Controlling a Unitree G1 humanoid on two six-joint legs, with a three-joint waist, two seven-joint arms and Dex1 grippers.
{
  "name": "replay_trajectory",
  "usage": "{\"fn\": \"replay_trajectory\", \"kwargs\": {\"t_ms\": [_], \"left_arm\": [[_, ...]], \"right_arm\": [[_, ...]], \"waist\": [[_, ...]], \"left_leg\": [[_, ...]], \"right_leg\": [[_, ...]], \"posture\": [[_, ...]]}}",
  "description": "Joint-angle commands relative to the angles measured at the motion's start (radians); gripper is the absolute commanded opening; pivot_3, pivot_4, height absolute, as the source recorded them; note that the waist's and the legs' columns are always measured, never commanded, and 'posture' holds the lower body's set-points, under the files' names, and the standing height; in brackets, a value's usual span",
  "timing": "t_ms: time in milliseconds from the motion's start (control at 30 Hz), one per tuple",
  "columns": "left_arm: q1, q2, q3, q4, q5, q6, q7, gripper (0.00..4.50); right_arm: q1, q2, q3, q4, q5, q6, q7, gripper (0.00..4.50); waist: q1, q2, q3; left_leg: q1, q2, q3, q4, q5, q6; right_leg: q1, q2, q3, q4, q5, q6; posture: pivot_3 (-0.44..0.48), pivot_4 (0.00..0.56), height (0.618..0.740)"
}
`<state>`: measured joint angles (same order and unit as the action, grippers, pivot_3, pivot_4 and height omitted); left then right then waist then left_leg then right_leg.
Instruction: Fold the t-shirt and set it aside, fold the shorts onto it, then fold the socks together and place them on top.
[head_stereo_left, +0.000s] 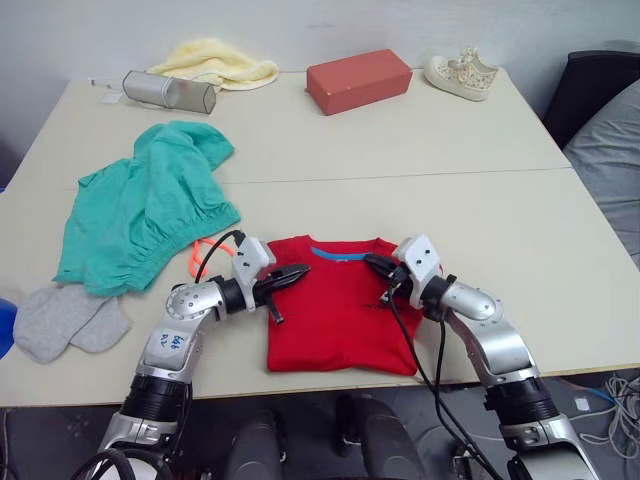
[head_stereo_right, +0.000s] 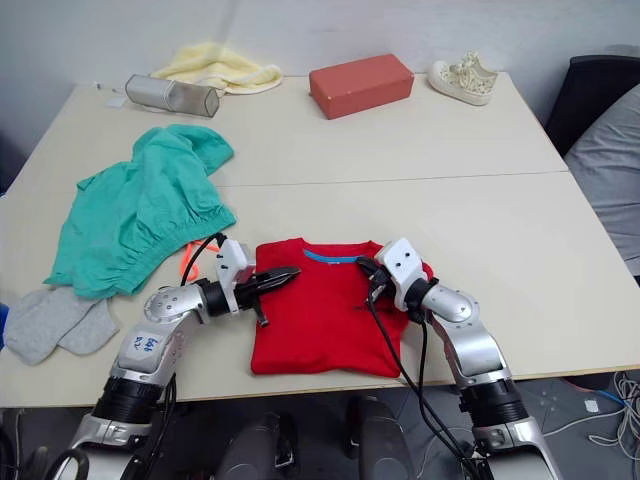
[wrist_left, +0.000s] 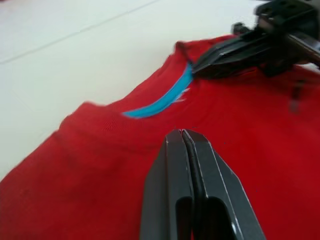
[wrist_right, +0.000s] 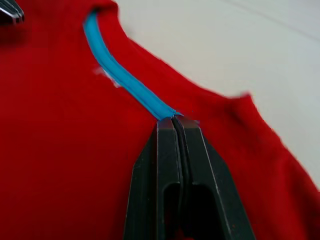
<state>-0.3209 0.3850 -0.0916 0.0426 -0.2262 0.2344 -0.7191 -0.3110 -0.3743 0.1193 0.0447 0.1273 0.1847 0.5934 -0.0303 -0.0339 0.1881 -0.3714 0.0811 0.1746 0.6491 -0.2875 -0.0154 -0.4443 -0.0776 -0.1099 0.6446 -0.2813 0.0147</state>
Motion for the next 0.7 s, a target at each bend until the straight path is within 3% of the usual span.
{"fn": "replay_trajectory", "kwargs": {"t_ms": [33, 200, 367, 567, 700], "left_arm": [[-0.015, 0.012, 0.002, 0.002, 0.047, 0.005, 0.044, 0.03], [0.068, 0.042, 0.043, -0.097, -0.038, -0.046, -0.041, 0.03], [0.12, 0.072, 0.028, -0.252, -0.201, -0.015, -0.225, 0.03], [0.192, 0.133, -0.064, -0.288, -0.112, -0.017, -0.25, 0.03], [0.233, 0.149, -0.073, -0.262, -0.061, -0.045, -0.229, 0.03]], "right_arm": [[0.004, -0.005, -0.079, 0.027, 0.01, -0.016, -0.045, 0.0], [0.091, -0.03, -0.186, -0.138, 0.195, -0.046, 0.079, 0.0], [0.211, -0.135, -0.088, -0.361, 0.234, 0.044, 0.224, 0.0], [0.341, -0.155, -0.002, -0.445, 0.165, 0.063, 0.184, 0.0], [0.425, -0.191, -0.022, -0.448, 0.134, 0.038, 0.191, 0.0]], "waist": [[0.0, 0.0, 0.0], [0.001, 0.0, 0.0], [0.002, 0.001, 0.0], [0.002, 0.001, 0.0], [0.004, 0.001, 0.0]], "left_leg": [[0.0, 0.0, 0.0, 0.0, 0.0, 0.0], [0.0, 0.001, -0.001, -0.002, 0.0, -0.002], [0.0, 0.001, -0.001, -0.002, -0.001, 0.0], [0.0, 0.001, -0.001, -0.002, -0.001, 0.0], [-0.001, 0.001, -0.001, -0.002, -0.003, -0.003]], "right_leg": [[0.0, 0.0, 0.0, 0.0, 0.0, 0.0], [0.0, 0.001, 0.0, 0.0, -0.001, -0.001], [0.0, 0.001, 0.0, 0.0, -0.001, -0.001], [0.0, 0.001, 0.0, -0.002, -0.001, -0.001], [0.0, 0.001, 0.0, -0.007, -0.001, -0.001]], "posture": [[0.0, 0.15, 0.74], [0.0, 0.15, 0.74], [0.0, 0.15, 0.74], [0.0, 0.15, 0.74], [0.0, 0.15, 0.74]]}}
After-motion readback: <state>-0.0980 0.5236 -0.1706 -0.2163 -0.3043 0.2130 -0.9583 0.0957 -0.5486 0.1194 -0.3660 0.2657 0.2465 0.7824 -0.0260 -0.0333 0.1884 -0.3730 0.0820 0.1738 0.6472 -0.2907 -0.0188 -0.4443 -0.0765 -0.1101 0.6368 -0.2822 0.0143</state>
